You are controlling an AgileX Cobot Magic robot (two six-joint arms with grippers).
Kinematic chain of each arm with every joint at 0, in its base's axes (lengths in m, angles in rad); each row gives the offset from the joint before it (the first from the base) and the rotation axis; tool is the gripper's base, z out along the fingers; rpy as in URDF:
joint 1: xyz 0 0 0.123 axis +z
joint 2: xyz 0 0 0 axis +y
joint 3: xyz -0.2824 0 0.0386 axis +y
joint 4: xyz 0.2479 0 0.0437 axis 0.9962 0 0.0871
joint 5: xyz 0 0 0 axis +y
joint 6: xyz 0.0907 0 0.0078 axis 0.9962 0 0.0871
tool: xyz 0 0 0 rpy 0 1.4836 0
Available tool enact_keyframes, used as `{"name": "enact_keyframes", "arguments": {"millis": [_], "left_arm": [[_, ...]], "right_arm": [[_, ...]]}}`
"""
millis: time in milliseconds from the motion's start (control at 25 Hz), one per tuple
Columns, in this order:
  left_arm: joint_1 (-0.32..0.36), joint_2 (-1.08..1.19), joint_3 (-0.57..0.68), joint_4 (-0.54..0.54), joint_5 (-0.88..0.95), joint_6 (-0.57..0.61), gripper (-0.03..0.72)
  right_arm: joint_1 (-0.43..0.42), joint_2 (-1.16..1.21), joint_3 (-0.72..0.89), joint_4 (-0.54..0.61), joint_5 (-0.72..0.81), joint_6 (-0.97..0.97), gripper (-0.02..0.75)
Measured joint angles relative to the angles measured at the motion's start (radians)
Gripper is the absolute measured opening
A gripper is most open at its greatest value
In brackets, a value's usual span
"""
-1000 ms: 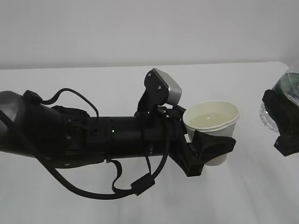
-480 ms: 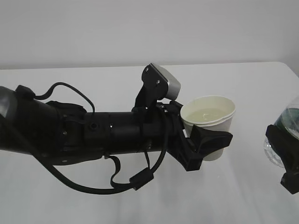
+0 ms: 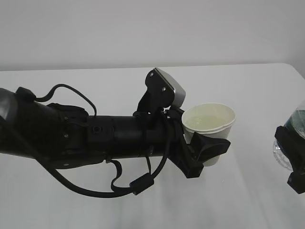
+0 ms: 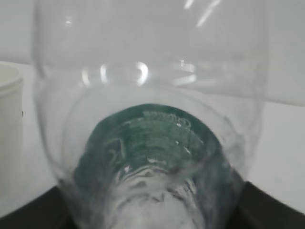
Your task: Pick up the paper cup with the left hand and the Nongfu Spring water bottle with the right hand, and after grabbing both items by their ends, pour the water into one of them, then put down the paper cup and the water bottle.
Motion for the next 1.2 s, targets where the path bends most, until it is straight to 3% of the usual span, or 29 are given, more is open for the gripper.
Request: {"name": "enact_keyframes", "arguments": {"millis": [600,1200], "left_arm": [[0.0,0.0,0.0,0.0,0.002,0.024,0.459],[0.0,0.0,0.0,0.0,-0.026,0.024,0.459]], "right_arm": [[0.0,0.124,-0.002,0.016,-0.002,0.001,0.427],[0.0,0.324,-0.125,0.049,-0.002,0.001,0.427]]}}
